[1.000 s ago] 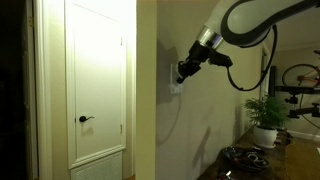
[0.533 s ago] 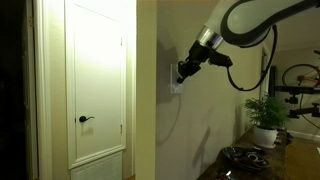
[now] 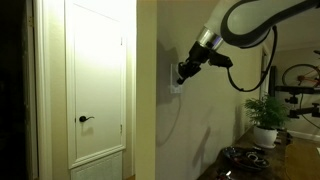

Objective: Flip the light switch.

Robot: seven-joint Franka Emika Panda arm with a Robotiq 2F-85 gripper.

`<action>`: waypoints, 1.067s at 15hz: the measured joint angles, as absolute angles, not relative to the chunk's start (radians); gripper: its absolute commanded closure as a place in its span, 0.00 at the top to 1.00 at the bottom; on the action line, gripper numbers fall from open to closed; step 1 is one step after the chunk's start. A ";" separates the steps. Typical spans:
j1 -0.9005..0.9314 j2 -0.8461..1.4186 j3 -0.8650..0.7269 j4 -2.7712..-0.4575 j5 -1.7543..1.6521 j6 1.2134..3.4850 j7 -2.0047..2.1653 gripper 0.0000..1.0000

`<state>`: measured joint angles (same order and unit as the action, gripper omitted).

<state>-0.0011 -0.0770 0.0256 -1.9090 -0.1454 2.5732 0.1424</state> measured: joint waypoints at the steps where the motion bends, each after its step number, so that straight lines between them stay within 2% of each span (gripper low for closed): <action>1: -0.001 -0.077 0.026 -1.915 -0.147 2.572 0.142 0.05; 7: -0.005 -0.080 0.022 -1.954 -0.158 2.565 0.142 0.05; 16: -0.003 -0.109 0.024 -1.997 -0.154 2.427 0.141 0.05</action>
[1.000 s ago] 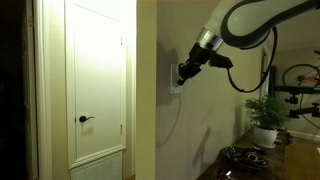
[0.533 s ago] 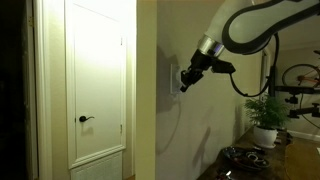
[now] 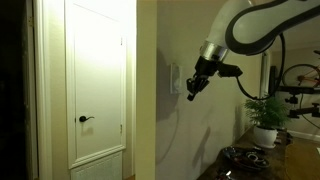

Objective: Flip the light switch.

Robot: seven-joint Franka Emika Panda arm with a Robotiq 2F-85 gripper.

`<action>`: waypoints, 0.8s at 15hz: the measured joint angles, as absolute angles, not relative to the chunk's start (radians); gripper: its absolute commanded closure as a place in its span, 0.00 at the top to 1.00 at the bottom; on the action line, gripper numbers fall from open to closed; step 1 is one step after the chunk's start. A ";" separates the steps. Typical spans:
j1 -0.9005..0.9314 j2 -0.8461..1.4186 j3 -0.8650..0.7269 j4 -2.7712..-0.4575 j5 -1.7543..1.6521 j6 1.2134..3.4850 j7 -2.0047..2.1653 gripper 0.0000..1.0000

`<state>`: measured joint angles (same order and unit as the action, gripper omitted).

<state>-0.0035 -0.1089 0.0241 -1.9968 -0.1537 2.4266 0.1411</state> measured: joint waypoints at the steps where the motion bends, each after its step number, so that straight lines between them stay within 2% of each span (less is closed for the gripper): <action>1: -0.003 -0.115 0.024 -1.997 -0.154 2.427 0.141 0.04; 12: -0.003 -0.136 0.030 -1.974 -0.154 2.490 0.174 0.05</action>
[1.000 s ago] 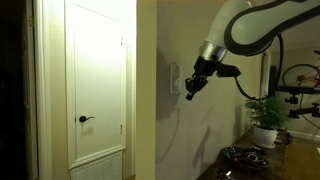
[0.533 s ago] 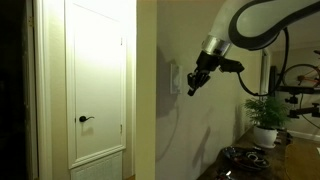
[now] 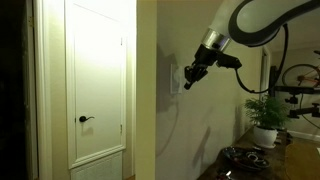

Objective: Flip the light switch.

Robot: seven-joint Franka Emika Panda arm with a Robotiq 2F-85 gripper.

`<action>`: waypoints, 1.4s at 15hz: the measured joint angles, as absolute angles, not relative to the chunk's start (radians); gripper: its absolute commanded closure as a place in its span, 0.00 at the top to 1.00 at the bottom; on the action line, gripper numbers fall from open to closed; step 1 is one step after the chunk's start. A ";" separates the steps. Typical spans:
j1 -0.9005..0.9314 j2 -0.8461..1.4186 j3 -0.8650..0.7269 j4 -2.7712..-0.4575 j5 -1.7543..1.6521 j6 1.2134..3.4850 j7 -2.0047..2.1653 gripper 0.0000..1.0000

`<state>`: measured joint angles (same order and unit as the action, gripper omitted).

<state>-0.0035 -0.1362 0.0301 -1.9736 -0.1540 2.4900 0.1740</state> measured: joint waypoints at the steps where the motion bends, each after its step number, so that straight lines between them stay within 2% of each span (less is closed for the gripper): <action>1: -0.004 -0.130 0.030 -1.971 -0.154 2.501 0.175 0.05; 11: -0.004 -0.066 0.025 -1.916 -0.154 2.578 0.180 0.05; 21: -0.003 -0.071 0.027 -1.920 -0.154 2.510 0.175 0.05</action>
<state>-0.0034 -0.0710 0.0268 -1.9199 -0.1541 2.5105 0.1754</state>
